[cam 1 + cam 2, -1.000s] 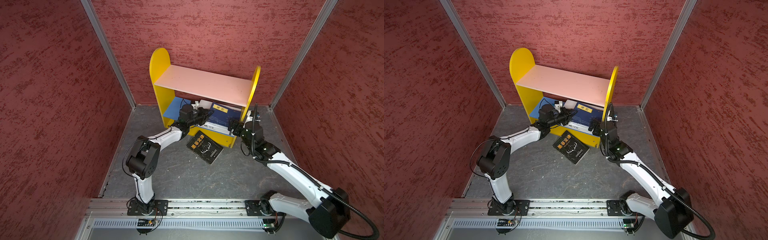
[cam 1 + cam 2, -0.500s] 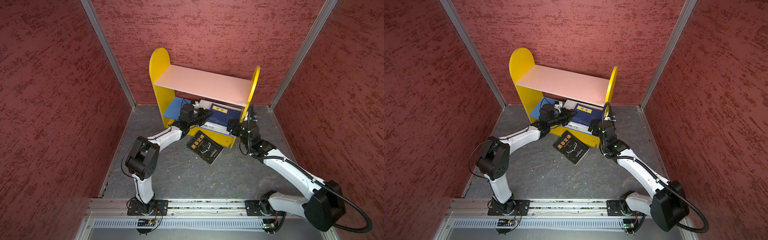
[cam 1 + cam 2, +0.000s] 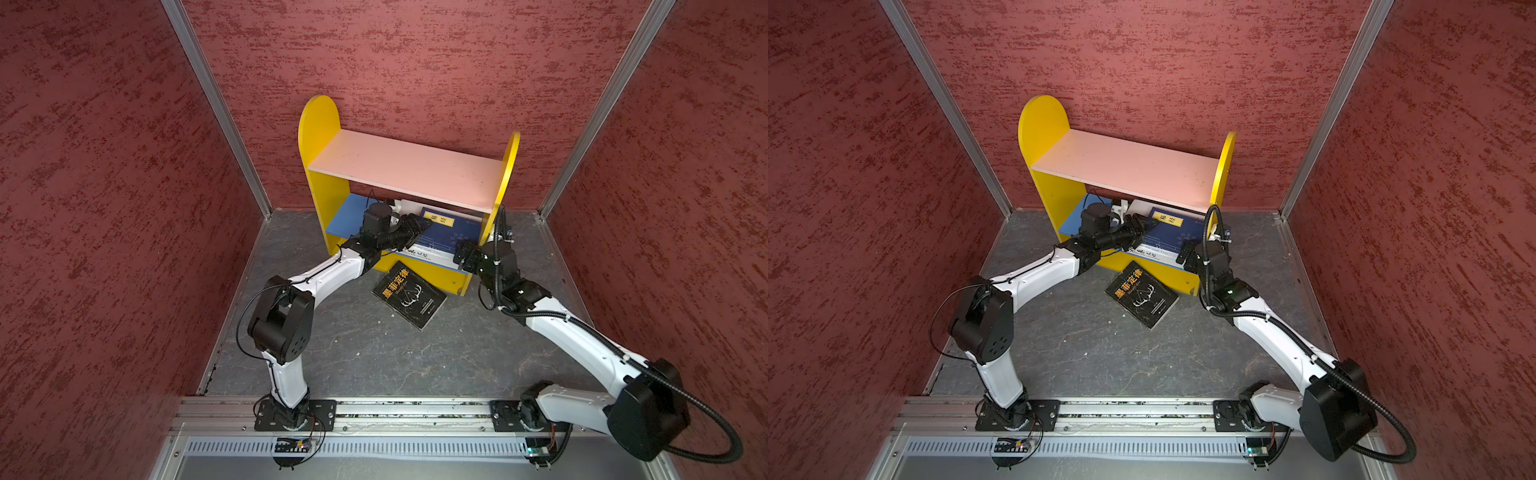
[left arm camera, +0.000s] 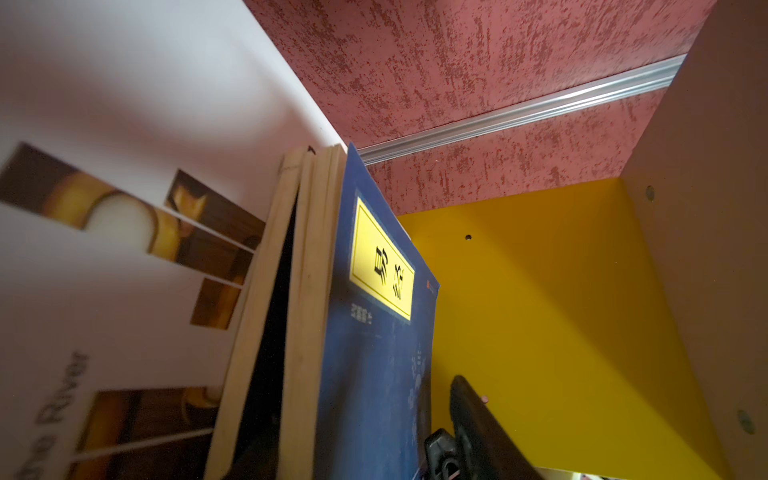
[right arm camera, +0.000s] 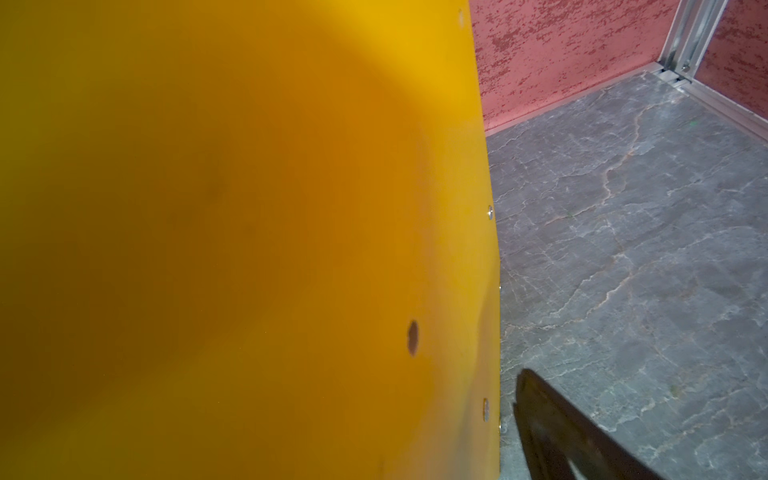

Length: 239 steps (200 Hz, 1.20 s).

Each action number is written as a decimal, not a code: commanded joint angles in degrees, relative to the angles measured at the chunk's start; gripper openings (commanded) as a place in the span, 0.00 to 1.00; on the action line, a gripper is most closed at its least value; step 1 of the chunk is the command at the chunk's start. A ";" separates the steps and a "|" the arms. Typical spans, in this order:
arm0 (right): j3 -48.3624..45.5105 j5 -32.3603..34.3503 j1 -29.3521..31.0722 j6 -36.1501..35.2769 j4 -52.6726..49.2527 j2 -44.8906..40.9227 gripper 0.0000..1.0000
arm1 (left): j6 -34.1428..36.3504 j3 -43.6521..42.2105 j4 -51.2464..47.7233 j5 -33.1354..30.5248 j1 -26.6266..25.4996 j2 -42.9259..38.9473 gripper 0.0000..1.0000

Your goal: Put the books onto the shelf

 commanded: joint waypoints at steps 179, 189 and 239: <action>1.69 -2.32 0.14 -0.87 -0.62 0.70 0.99 | 11.49 7.42 -19.39 -6.92 -1.07 -3.01 0.70; 1.69 -2.40 0.14 -0.87 -0.63 0.67 0.99 | 11.32 7.75 -19.38 -6.46 -1.14 -2.56 0.70; 1.62 -2.85 0.14 -0.92 -0.62 0.53 0.99 | 11.19 8.99 -17.58 -4.83 -1.45 -1.41 0.70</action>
